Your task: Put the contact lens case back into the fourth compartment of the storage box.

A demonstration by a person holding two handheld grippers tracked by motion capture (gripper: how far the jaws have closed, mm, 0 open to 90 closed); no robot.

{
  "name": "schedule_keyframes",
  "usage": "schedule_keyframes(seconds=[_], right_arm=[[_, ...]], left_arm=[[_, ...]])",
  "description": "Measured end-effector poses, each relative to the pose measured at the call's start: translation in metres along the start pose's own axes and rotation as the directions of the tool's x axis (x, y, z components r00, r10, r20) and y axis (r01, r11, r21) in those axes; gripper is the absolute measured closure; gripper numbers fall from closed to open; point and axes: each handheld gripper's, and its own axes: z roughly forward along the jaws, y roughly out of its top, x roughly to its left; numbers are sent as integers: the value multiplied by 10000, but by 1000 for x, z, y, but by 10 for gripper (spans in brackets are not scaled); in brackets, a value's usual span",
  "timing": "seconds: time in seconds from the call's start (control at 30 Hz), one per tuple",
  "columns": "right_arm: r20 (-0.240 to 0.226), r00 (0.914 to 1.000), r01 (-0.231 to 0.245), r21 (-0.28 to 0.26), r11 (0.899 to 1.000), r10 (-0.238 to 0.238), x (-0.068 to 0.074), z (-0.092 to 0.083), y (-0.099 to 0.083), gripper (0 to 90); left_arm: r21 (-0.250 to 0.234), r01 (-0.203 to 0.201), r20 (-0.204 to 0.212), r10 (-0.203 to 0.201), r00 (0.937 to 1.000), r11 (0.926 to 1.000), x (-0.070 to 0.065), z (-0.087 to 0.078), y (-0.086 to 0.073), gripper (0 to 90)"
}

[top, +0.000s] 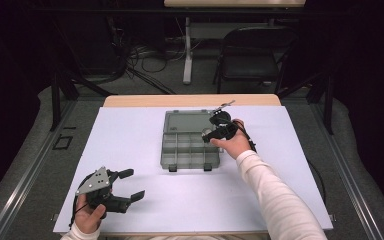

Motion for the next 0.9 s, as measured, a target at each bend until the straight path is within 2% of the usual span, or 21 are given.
schedule_keyframes(seconds=[0.3, 0.4, 0.63, 0.7, 0.9], right_arm=[[147, 9999, -11, -35, 10000, 11, -2, 11, 0, 484], [177, 9998, -11, 114, 9999, 9, -3, 13, 1, 484], [-62, 10000, -42, -168, 9998, 41, -6, 21, 0, 484], [-38, 10000, -36, -30, 10000, 36, -6, 22, 1, 484], [-66, 10000, -74, -117, 9999, 73, -8, 26, 0, 484]], left_arm=[[-8, 2, 10, -2, 10000, 10000, 0, 0, 0, 156], [-9, 5, 11, -5, 10000, 10000, 0, 0, 0, 156], [-8, 11, 25, -11, 10000, 10000, 0, 0, 0, 156], [-8, 6, 22, -6, 10000, 10000, 0, 0, 0, 156], [-28, 27, 31, -27, 10000, 10000, 0, 0, 0, 155]])
